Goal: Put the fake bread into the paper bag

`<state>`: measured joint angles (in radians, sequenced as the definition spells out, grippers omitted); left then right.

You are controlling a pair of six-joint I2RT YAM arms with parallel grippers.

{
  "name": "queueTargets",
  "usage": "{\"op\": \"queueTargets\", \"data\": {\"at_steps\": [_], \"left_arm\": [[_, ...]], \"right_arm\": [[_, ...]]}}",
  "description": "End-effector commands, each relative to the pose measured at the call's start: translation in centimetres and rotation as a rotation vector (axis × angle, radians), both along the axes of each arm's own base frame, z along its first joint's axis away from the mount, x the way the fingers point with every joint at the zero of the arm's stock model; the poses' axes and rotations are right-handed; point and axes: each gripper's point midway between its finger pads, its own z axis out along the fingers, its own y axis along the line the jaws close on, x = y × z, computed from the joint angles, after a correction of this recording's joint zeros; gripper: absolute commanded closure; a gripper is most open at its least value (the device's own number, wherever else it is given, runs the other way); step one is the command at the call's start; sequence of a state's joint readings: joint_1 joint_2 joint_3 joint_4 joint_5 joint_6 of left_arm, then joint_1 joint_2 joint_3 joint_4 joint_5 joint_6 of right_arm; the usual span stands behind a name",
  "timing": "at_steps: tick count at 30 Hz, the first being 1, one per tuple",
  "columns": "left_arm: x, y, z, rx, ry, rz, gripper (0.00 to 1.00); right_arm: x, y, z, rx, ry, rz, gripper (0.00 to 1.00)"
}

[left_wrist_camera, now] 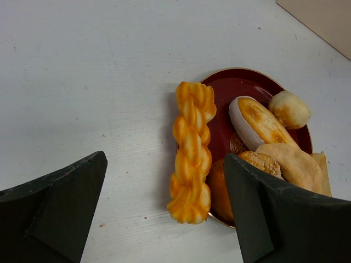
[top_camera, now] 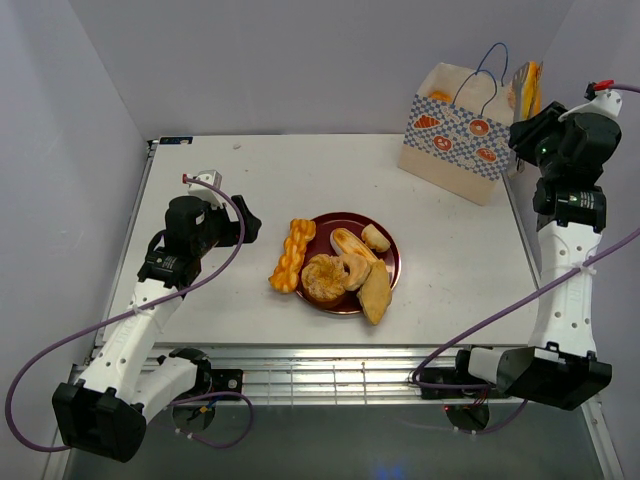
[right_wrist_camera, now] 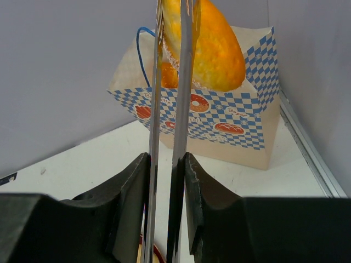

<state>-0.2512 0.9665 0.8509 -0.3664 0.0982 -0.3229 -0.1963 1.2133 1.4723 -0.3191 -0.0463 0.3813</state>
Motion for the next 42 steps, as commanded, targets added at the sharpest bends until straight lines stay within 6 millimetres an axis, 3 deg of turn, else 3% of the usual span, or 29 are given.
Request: {"op": "queueTargets", "data": {"at_steps": [1, 9, 21, 33, 42], "left_arm": [[-0.1, -0.5, 2.4, -0.027, -0.056, -0.022, 0.02], [0.0, -0.5, 2.2, -0.024, -0.051, -0.021, 0.02], [0.2, -0.5, 1.7, -0.017, -0.037, -0.019, 0.02], [0.3, -0.7, 1.3, -0.019, -0.022, -0.028, 0.02], [0.4, -0.8, 1.0, -0.019, -0.013, -0.032, 0.02]], "right_arm": [[0.3, 0.5, 4.8, 0.011, -0.151, 0.067, 0.71], [3.6, 0.5, 2.8, 0.020, -0.123, 0.132, 0.68], [6.8, -0.5, 1.7, 0.004, -0.103, 0.124, 0.66], [7.2, -2.4, 0.5, 0.029, -0.087, 0.030, 0.62], [7.2, -2.3, 0.1, 0.076, -0.103, 0.043, 0.63]]}}
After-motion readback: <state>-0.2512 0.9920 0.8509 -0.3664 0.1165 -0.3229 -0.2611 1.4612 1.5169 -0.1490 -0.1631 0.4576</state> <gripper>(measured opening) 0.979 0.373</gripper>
